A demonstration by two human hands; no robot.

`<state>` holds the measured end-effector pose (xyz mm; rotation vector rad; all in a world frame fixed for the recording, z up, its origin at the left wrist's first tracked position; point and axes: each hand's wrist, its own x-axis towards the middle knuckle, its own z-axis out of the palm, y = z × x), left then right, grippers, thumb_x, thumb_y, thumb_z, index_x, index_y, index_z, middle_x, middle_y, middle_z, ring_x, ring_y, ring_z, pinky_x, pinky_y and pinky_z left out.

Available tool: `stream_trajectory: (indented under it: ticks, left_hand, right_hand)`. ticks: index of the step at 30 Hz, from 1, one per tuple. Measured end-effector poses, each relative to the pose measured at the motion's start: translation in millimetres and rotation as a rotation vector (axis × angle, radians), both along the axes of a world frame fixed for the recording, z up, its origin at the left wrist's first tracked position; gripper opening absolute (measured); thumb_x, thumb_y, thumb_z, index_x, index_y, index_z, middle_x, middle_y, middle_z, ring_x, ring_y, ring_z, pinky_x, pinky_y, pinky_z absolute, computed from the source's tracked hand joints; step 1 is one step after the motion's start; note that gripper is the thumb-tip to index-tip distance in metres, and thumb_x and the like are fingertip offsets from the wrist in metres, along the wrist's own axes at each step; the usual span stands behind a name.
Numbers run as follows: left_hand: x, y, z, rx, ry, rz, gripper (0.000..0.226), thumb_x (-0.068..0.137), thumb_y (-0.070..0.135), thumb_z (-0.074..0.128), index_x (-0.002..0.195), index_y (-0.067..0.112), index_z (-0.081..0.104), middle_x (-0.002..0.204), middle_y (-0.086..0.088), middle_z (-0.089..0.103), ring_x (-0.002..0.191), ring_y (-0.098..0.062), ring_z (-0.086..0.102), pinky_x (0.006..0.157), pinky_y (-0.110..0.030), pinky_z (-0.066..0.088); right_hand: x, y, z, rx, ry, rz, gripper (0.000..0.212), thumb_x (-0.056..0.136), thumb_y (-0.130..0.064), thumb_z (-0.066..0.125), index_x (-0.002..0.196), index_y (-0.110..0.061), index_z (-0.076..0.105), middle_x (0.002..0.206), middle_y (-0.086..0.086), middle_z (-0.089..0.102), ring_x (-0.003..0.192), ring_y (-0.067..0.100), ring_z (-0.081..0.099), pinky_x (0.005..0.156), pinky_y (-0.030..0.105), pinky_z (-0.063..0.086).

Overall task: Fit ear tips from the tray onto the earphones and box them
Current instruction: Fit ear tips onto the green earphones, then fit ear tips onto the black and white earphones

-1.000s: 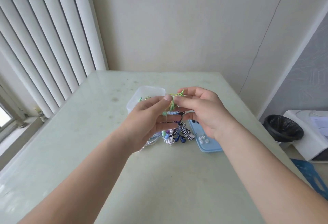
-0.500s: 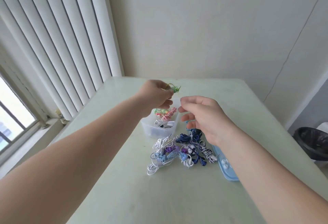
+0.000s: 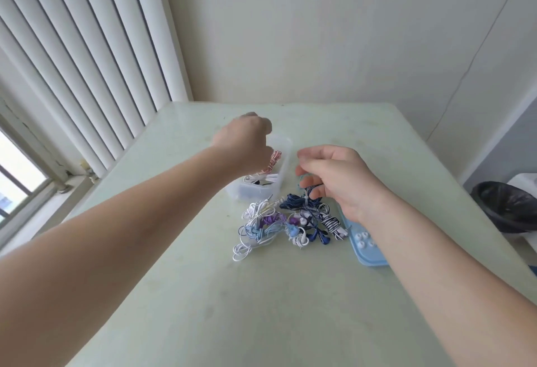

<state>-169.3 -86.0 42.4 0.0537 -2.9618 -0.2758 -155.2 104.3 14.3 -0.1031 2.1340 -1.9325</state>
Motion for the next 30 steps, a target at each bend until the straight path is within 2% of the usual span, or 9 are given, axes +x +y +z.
stream_trajectory:
  ticks: [3, 5, 8, 11, 13, 16, 18, 25, 30]
  left_hand:
    - [41.7, 21.3, 8.1, 0.169, 0.003, -0.263, 0.027, 0.094, 0.022, 0.066, 0.121, 0.024, 0.070, 0.110, 0.006, 0.073, 0.100, -0.018, 0.068, 0.090, -0.034, 0.055]
    - [67.0, 39.1, -6.5, 0.140, -0.119, -0.395, 0.025, 0.095, 0.021, 0.065, 0.118, 0.026, 0.073, 0.101, 0.010, 0.075, 0.094, -0.015, 0.068, 0.084, -0.031, 0.055]
    - [77.7, 56.0, -40.1, 0.057, -0.161, -0.442, 0.024, 0.095, 0.019, 0.063, 0.118, 0.026, 0.070, 0.110, 0.008, 0.070, 0.098, -0.020, 0.065, 0.084, -0.038, 0.056]
    - [73.4, 65.1, -61.1, 0.025, -0.116, -0.401, 0.026, 0.097, 0.018, 0.058, 0.119, 0.026, 0.069, 0.114, 0.004, 0.065, 0.099, -0.023, 0.063, 0.080, -0.042, 0.056]
    - [72.1, 65.3, -67.7, 0.044, -0.117, -0.359, 0.027, 0.096, 0.015, 0.053, 0.113, 0.027, 0.069, 0.109, 0.003, 0.067, 0.097, -0.026, 0.064, 0.078, -0.044, 0.058]
    - [75.7, 66.5, -70.2, 0.052, -0.099, -0.355, 0.025, 0.093, 0.012, 0.050, 0.101, 0.024, 0.070, 0.099, 0.003, 0.064, 0.088, -0.026, 0.062, 0.073, -0.042, 0.057]
    - [80.6, 62.6, -68.1, 0.012, -0.103, -0.364, 0.020, 0.092, 0.010, 0.050, 0.089, 0.020, 0.067, 0.097, 0.003, 0.062, 0.086, -0.025, 0.060, 0.071, -0.040, 0.055]
    - [95.8, 36.8, -58.4, -0.246, -0.118, -0.428, 0.021, 0.088, 0.009, 0.051, 0.090, 0.019, 0.070, 0.106, 0.007, 0.061, 0.101, -0.020, 0.051, 0.077, -0.038, 0.054]
    - [97.8, 30.6, -54.3, -0.120, -0.098, -0.421, 0.023, 0.092, 0.013, 0.053, 0.097, 0.020, 0.074, 0.115, 0.009, 0.064, 0.107, -0.019, 0.056, 0.082, -0.037, 0.055]
  right_hand:
    - [12.7, 14.5, -2.6, 0.116, 0.075, 0.015, 0.008, 0.094, -0.009, 0.066, 0.097, -0.013, 0.072, 0.083, 0.009, 0.071, 0.063, 0.020, 0.062, 0.048, 0.031, 0.046]
    - [24.0, 25.0, -8.1, 0.249, 0.106, 0.036, 0.020, 0.089, 0.000, 0.062, 0.093, -0.016, 0.074, 0.079, 0.011, 0.070, 0.060, 0.021, 0.060, 0.046, 0.032, 0.044]
    - [39.5, 39.7, -20.0, 0.373, 0.104, 0.005, 0.034, 0.084, 0.005, 0.051, 0.092, -0.021, 0.072, 0.080, 0.007, 0.071, 0.061, 0.023, 0.062, 0.049, 0.030, 0.046]
    - [49.0, 57.7, -32.3, 0.597, 0.199, -0.024, 0.024, 0.089, -0.007, 0.061, 0.102, -0.026, 0.069, 0.094, -0.002, 0.071, 0.086, 0.022, 0.071, 0.072, 0.029, 0.055]
    - [51.5, 60.5, -38.5, 0.775, 0.240, 0.023, 0.017, 0.090, -0.021, 0.069, 0.107, -0.017, 0.070, 0.099, -0.001, 0.072, 0.095, 0.023, 0.069, 0.087, 0.035, 0.056]
    - [52.0, 55.6, -45.1, 0.869, 0.299, 0.066, 0.011, 0.087, -0.026, 0.068, 0.083, -0.017, 0.064, 0.079, 0.000, 0.067, 0.076, 0.025, 0.064, 0.068, 0.036, 0.054]
    - [49.6, 49.2, -47.3, 0.938, 0.332, 0.074, 0.028, 0.082, -0.025, 0.068, 0.068, -0.017, 0.046, 0.063, -0.003, 0.051, 0.063, 0.025, 0.049, 0.053, 0.030, 0.036]
    - [41.7, 43.2, -44.1, 0.982, 0.311, 0.088, 0.038, 0.084, -0.026, 0.069, 0.062, -0.021, 0.038, 0.061, -0.005, 0.041, 0.060, 0.020, 0.041, 0.051, 0.029, 0.028]
    - [43.1, 44.6, -39.8, 0.850, 0.212, 0.122, 0.032, 0.067, -0.022, 0.065, 0.053, -0.018, 0.037, 0.052, -0.003, 0.031, 0.058, 0.022, 0.029, 0.059, 0.034, 0.026]
